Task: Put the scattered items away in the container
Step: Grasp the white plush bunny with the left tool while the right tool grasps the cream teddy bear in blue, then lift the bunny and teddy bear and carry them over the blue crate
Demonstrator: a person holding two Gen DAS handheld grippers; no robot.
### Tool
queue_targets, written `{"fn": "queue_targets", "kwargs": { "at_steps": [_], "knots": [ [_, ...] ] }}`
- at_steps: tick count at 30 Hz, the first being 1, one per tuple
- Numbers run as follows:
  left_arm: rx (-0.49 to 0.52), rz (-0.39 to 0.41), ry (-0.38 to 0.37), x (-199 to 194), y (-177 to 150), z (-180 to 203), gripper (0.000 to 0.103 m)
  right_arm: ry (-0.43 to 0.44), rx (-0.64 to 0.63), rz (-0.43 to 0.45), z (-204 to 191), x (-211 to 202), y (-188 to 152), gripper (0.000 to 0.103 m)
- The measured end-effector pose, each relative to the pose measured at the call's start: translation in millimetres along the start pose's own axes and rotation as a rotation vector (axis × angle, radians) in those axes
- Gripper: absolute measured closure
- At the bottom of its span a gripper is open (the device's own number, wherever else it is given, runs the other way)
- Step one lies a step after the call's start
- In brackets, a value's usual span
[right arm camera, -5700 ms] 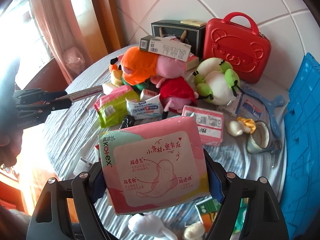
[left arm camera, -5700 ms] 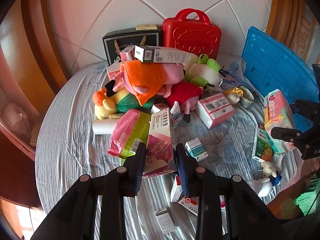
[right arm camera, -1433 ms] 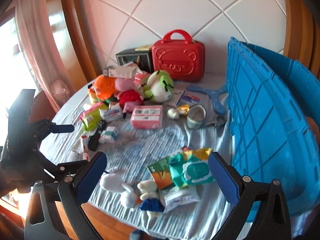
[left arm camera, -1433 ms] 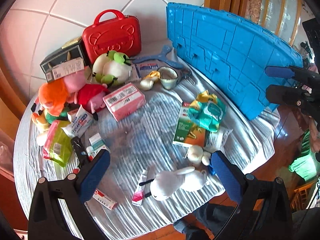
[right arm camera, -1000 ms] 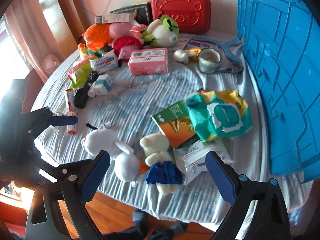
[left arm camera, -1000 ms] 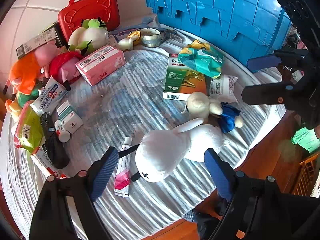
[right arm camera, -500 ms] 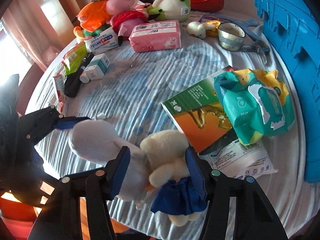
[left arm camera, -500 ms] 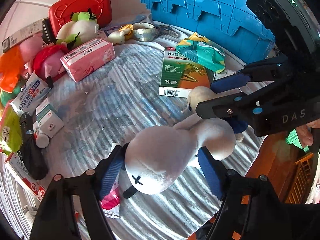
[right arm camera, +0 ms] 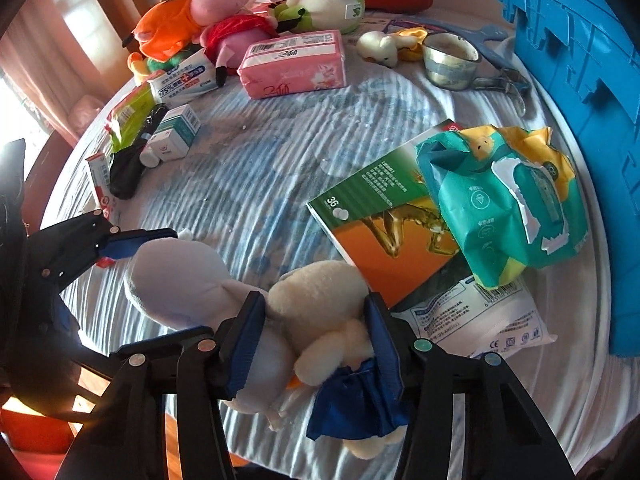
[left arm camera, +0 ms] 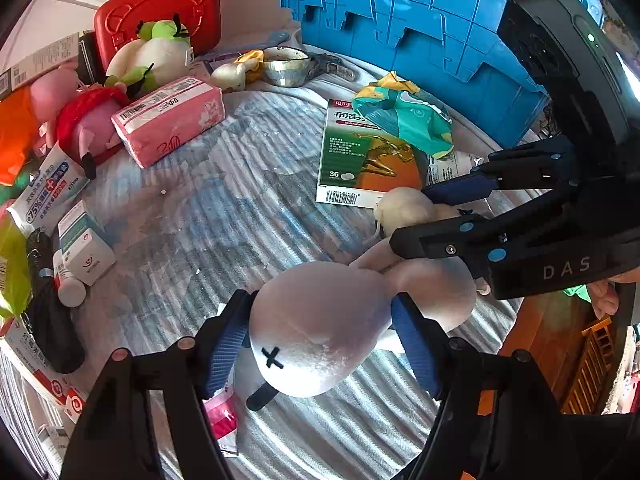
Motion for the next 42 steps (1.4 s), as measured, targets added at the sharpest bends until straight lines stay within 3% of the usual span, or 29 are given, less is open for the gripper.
{"fn": "queue_targets", "kwargs": {
  "at_steps": [6,15,20,22,26,30,42],
  "knots": [
    [-0.020,0.004,-0.017,2,2,-3,0.032,-0.004,0.027,0.007,4,-5,-1,0.054],
    [-0.003,-0.002,-0.054,-6,-4,-2,0.052,-0.014,0.034,-0.008,13,-2,-9,0.054],
    [0.010,-0.005,-0.042,-12,-11,-1,0.056,-0.018,-0.007,-0.042,5,14,-6,0.054],
    [-0.006,0.003,-0.040,-17,-14,-3,0.056,-0.034,-0.025,-0.046,3,16,-5,0.062],
    [-0.058,0.027,-0.036,-32,-19,-14,0.056,-0.037,-0.043,-0.039,-1,11,-7,0.065],
    [-0.080,0.043,-0.010,-47,-19,-21,0.056,-0.027,-0.046,-0.021,-3,-2,-8,0.065],
    [-0.160,0.059,0.160,-110,-1,-41,0.056,-0.021,-0.081,0.072,-28,-61,8,0.065]
  ]
}}
Point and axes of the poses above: each gripper's, at about its wrist camera, not at the fingertips, and x roughly the way its jaws point, z to its right, y to its top, the point moved 10 cm from there along x, roughly the way its jaws point, and after that the axes turned 12 degrees about -z, right-handed, at the moved point
